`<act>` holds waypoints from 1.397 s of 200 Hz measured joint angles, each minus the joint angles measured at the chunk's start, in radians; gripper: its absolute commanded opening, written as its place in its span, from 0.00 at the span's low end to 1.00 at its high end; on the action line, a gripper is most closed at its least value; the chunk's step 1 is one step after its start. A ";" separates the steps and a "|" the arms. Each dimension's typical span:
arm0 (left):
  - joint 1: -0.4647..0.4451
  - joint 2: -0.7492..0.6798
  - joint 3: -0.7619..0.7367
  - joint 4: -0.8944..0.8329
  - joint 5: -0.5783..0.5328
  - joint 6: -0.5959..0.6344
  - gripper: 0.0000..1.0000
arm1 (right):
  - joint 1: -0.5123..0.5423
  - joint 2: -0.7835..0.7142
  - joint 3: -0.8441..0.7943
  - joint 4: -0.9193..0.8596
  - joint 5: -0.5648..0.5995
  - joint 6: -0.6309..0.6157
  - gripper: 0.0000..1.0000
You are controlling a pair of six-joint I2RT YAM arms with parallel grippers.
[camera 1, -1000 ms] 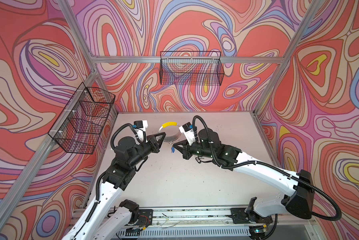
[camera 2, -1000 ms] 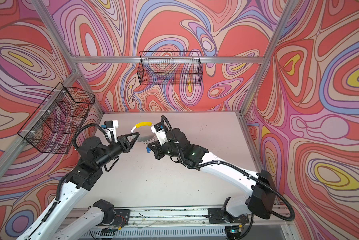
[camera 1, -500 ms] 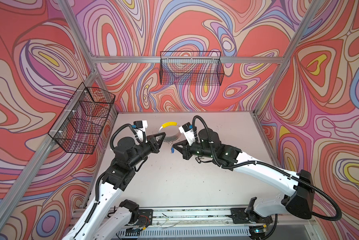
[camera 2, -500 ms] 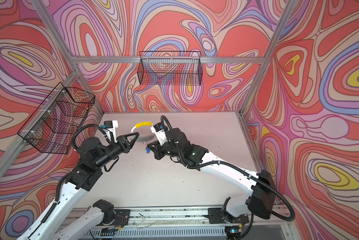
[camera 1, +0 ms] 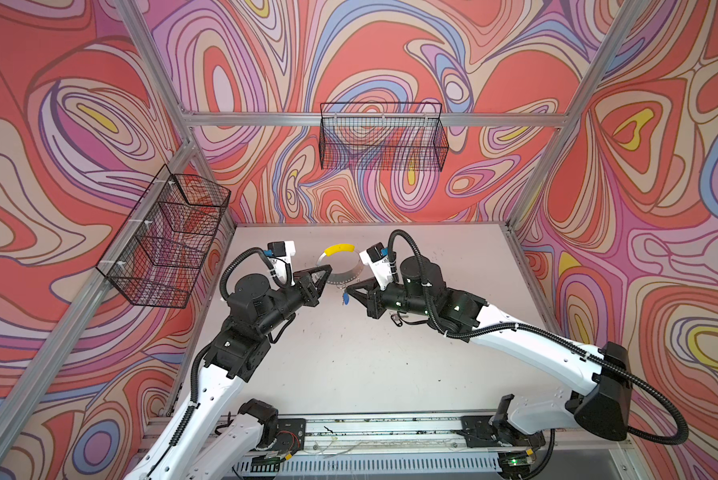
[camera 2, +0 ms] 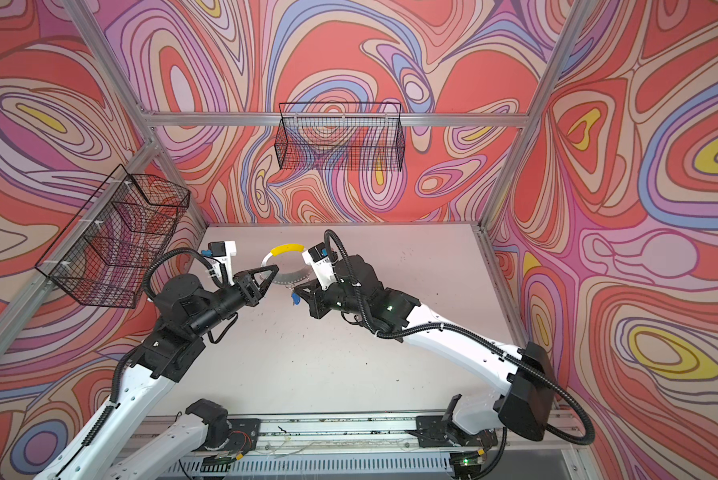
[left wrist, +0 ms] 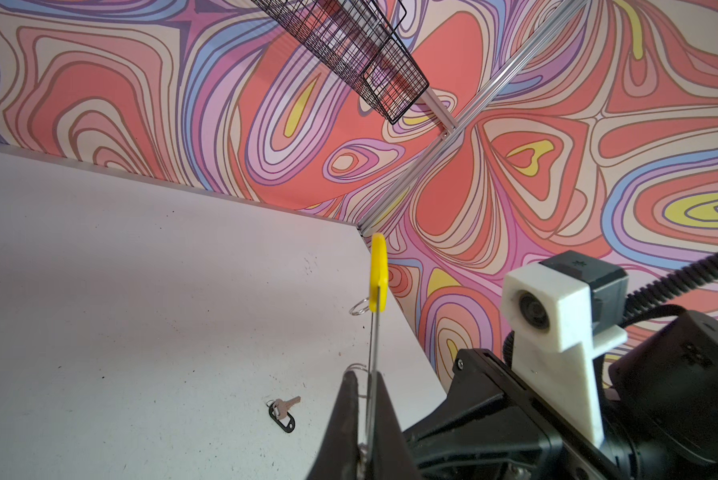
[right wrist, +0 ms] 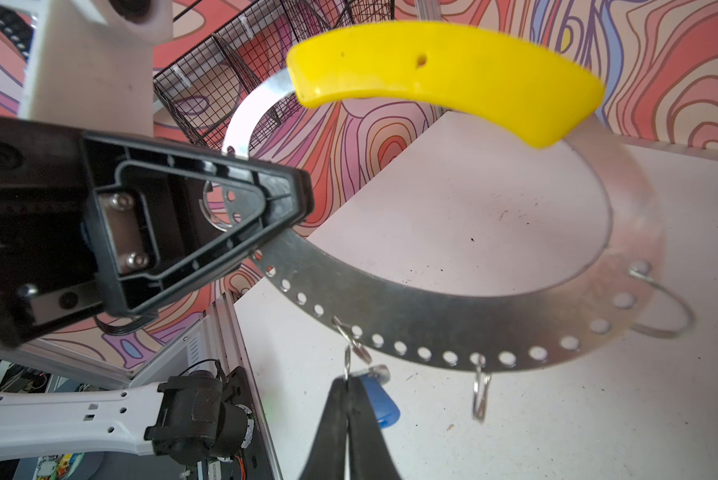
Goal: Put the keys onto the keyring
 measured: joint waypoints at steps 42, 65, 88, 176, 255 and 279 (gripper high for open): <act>0.000 0.000 0.000 0.001 0.007 0.000 0.00 | 0.000 0.000 0.002 0.000 0.000 -0.005 0.00; 0.000 0.000 0.000 0.001 0.010 0.000 0.00 | 0.000 0.000 0.003 0.000 0.000 -0.005 0.00; 0.000 0.000 0.000 0.001 0.011 0.000 0.00 | 0.000 0.000 0.003 0.000 0.000 -0.005 0.00; 0.000 0.000 -0.002 0.000 0.011 0.000 0.00 | -0.001 -0.021 0.003 0.000 0.000 -0.005 0.00; 0.000 0.000 -0.002 0.000 0.019 0.000 0.00 | -0.015 -0.024 0.003 0.000 -0.010 -0.005 0.00; 0.000 0.000 -0.002 0.000 0.019 0.000 0.00 | -0.020 -0.024 0.003 0.000 -0.012 -0.005 0.00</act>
